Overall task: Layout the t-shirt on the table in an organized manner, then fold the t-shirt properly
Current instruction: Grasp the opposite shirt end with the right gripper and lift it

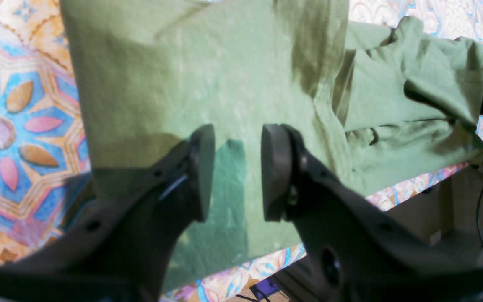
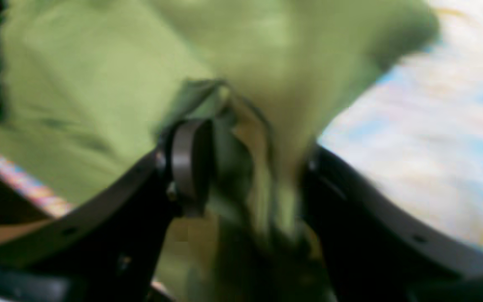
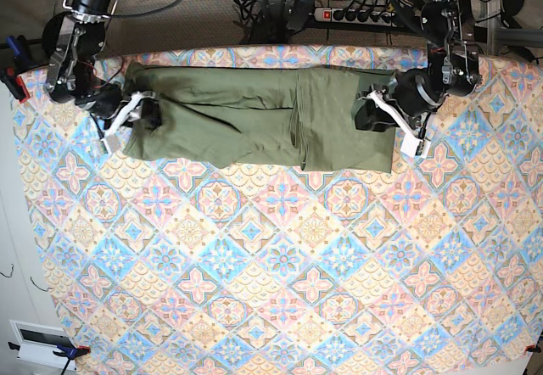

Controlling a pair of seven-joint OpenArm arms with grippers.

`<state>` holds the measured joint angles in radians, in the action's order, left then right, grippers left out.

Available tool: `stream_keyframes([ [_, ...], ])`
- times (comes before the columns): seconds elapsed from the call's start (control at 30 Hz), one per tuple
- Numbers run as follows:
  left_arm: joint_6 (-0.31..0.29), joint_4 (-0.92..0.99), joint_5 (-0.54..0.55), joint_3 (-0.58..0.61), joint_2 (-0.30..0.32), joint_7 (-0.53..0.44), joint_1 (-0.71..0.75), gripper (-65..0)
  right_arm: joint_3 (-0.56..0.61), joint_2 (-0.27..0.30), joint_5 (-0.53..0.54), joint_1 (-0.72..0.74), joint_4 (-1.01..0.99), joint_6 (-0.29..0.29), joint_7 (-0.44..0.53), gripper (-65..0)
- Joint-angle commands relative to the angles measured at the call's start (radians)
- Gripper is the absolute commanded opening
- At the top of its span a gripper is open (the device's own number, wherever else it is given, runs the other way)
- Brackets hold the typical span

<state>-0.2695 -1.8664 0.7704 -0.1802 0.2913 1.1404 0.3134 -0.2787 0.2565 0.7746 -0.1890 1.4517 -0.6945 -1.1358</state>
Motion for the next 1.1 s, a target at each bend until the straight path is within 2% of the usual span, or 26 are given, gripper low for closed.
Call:
stream_keyframes([
  [0.0, -0.006, -0.017, 0.018, -0.005, 0.009, -0.015, -0.007, -47.3, 0.025, -0.006, -0.005, -0.01, -0.001, -0.004, -0.053, -37.4],
  [0.3, -0.006, -0.017, 0.018, -0.005, 0.009, -0.015, -0.007, -47.3, 0.063, -0.009, 0.003, -0.014, -0.001, -0.004, -0.043, -39.3],
  [0.37, -0.006, -0.017, 0.018, -0.005, 0.009, -0.015, -0.007, -47.3, 0.057, -0.009, 0.003, -0.013, -0.001, -0.004, -0.043, -46.9],
  [0.47, -0.006, -0.017, 0.018, -0.006, 0.009, -0.015, -0.009, -47.3, 0.054, -0.006, -0.005, -0.01, -0.007, -0.004, -0.039, -64.2],
  [0.77, -0.006, -0.017, 0.022, -0.006, 0.01, -0.017, -0.01, -47.3, -0.067, 0.073, -0.016, 0.099, -0.01, -0.004, -0.019, -64.3],
  [1.07, -0.007, -0.017, 0.024, -0.008, 0.007, -0.017, -0.012, -47.3, -0.164, 0.083, -0.33, 0.256, -0.068, -0.004, -0.016, -64.3],
])
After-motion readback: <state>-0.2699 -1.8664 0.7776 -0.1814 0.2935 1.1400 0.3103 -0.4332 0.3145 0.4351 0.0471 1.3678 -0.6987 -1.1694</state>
